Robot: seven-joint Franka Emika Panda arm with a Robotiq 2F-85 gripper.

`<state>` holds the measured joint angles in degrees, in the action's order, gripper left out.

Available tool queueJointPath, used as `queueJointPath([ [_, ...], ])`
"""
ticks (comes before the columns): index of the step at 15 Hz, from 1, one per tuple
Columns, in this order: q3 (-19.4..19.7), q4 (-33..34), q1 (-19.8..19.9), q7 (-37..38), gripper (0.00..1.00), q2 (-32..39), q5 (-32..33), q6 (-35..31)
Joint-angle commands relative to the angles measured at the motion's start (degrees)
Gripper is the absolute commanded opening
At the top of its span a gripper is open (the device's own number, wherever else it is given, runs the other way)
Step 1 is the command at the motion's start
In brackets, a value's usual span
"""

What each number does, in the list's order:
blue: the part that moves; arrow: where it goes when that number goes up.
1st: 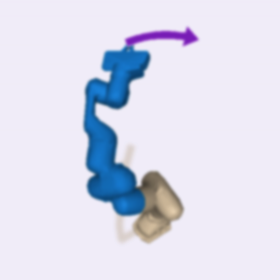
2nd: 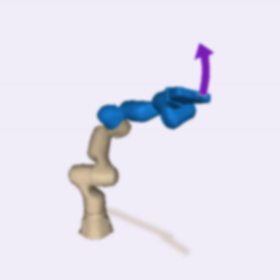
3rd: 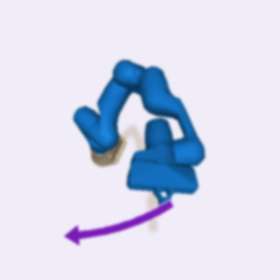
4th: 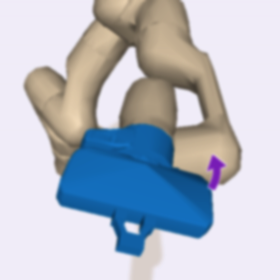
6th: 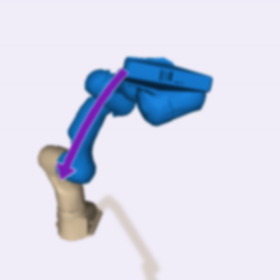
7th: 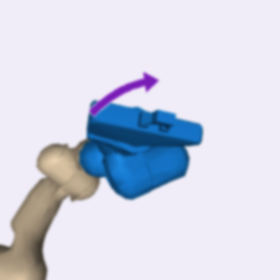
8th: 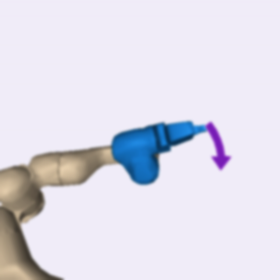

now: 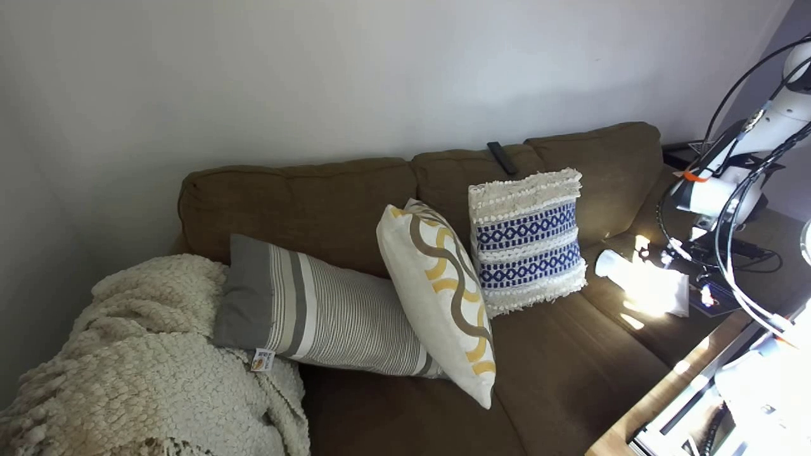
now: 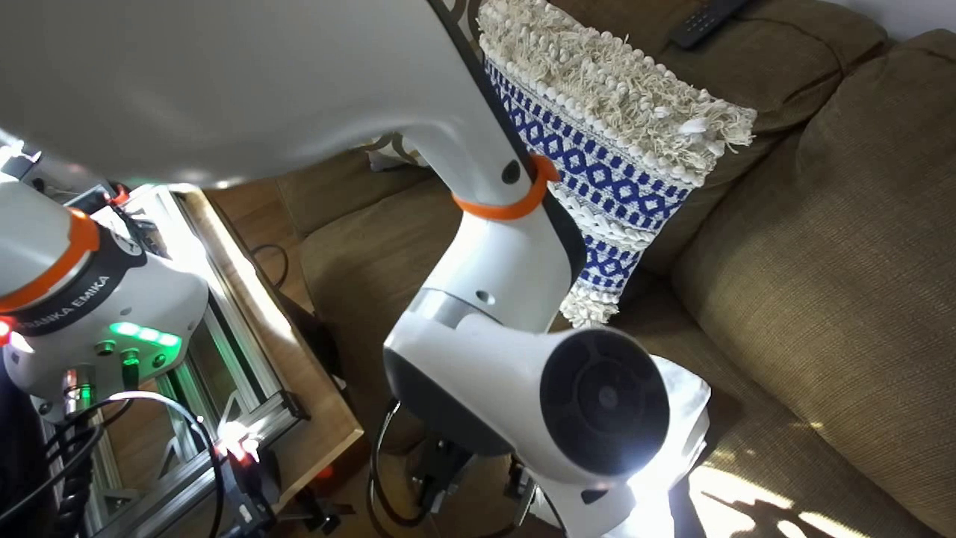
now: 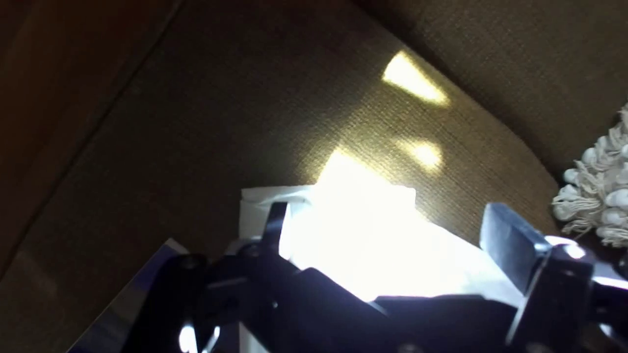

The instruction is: Fold the white cloth in half, pick up the white cloth and put it on top of the far right throw pillow

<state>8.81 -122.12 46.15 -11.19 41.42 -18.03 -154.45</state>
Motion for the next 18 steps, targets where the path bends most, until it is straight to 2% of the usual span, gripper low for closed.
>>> queueJointPath([
  [1,-6.8,11.0,13.8,-8.6,1.0,8.1,-3.9,9.4],
  [3,-7.4,17.4,18.0,-9.5,1.0,12.0,-4.2,16.5],
  [5,-7.0,23.9,20.3,-8.9,1.0,16.3,-3.5,20.9],
  [7,-6.0,30.3,20.6,-6.7,1.0,20.6,-2.4,21.1],
  [9,-5.6,34.8,19.4,-3.1,1.0,23.9,-2.4,17.5],
  [10,-6.3,28.4,20.7,-6.1,1.0,19.2,-2.0,18.5],
  [13,-6.4,29.9,20.5,-5.7,1.0,20.4,-1.9,18.4],
  [14,-8.8,28.9,22.1,-9.6,1.0,20.6,-3.9,11.8],
  [16,-11.8,29.7,24.3,-14.2,1.0,22.5,-4.2,4.3],
  [18,-14.6,30.8,26.8,-15.8,1.0,24.4,-3.6,0.7],
])
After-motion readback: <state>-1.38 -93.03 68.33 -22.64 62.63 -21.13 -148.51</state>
